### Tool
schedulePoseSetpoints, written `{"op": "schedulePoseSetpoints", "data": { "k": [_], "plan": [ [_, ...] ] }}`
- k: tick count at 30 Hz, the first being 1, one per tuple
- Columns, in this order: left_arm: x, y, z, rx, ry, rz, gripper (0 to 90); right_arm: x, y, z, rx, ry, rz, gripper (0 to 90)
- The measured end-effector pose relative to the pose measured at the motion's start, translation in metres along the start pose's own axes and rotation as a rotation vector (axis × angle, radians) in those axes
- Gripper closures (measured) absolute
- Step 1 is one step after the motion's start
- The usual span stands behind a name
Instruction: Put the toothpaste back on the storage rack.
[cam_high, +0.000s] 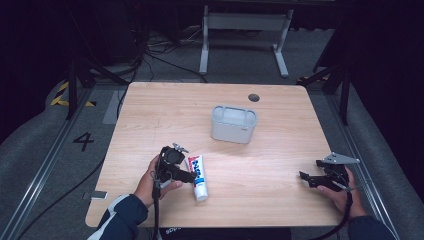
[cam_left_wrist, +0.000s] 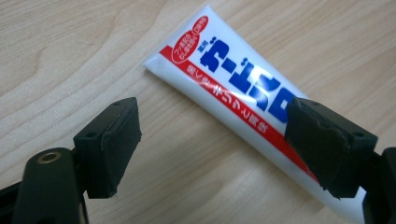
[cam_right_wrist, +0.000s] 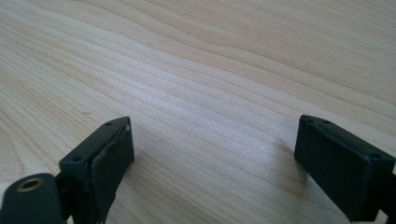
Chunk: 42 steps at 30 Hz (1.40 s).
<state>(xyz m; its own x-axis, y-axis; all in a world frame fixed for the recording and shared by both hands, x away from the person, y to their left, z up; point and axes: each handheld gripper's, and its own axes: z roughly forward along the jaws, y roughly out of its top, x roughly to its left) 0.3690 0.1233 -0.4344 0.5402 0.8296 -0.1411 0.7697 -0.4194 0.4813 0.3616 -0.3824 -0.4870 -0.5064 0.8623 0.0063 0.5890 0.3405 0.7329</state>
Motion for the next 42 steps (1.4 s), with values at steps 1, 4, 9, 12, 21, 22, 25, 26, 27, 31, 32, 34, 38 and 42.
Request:
{"op": "schedulePoseSetpoints", "data": {
  "k": [1, 4, 9, 12, 21, 22, 25, 26, 27, 31, 32, 34, 38, 42],
  "plan": [
    [-0.001, 0.002, 0.001, 0.001, -0.004, -0.025, 18.5, 0.0, 0.0, 0.0, 0.0, 0.001, 0.0, 12.1],
    [-0.002, 0.006, 0.004, 0.011, 0.002, -0.058, 18.1, 0.0, 0.0, 0.0, -0.001, 0.001, -0.001, 12.3],
    [-0.007, 0.012, 0.01, 0.02, 0.005, -0.085, 16.9, 0.0, 0.0, 0.0, -0.001, 0.001, -0.001, 12.3],
    [-0.013, 0.018, 0.016, 0.038, 0.022, -0.121, 16.0, 0.0, 0.0, 0.0, -0.001, 0.001, -0.001, 12.3],
    [-0.022, 0.027, 0.038, 0.11, 0.118, -0.194, 15.7, 0.0, 0.0, 0.0, -0.001, 0.001, -0.001, 12.3],
    [-0.022, 0.027, 0.039, 0.105, 0.129, -0.205, 15.4, 0.0, 0.0, 0.0, -0.001, 0.002, -0.001, 12.3],
    [-0.023, 0.03, 0.041, 0.102, 0.153, -0.214, 16.7, 0.0, 0.0, 0.0, 0.0, 0.002, -0.004, 12.3],
    [-0.024, 0.03, 0.042, 0.097, 0.171, -0.218, 16.9, 0.0, 0.0, 0.0, -0.001, 0.002, -0.002, 12.3],
    [-0.024, 0.031, 0.042, 0.1, 0.172, -0.211, 16.9, 0.0, 0.0, 0.0, -0.001, 0.002, -0.002, 12.4],
    [-0.026, 0.032, 0.043, 0.102, 0.182, -0.188, 18.6, 0.0, 0.0, 0.0, 0.0, 0.002, -0.003, 12.4],
    [-0.027, 0.033, 0.043, 0.099, 0.182, -0.183, 21.3, 0.0, 0.0, 0.0, 0.0, 0.002, -0.005, 12.3],
    [-0.028, 0.033, 0.042, 0.094, 0.169, -0.175, 25.6, 0.0, 0.0, 0.0, -0.001, 0.002, -0.002, 12.3],
    [-0.027, 0.034, 0.04, 0.102, 0.145, -0.151, 31.8, 0.0, 0.0, 0.0, -0.001, 0.002, -0.002, 12.3],
    [-0.028, 0.034, 0.04, 0.11, 0.131, -0.112, 37.5, 0.0, 0.0, 0.0, -0.001, 0.002, -0.002, 12.3]
  ]
}}
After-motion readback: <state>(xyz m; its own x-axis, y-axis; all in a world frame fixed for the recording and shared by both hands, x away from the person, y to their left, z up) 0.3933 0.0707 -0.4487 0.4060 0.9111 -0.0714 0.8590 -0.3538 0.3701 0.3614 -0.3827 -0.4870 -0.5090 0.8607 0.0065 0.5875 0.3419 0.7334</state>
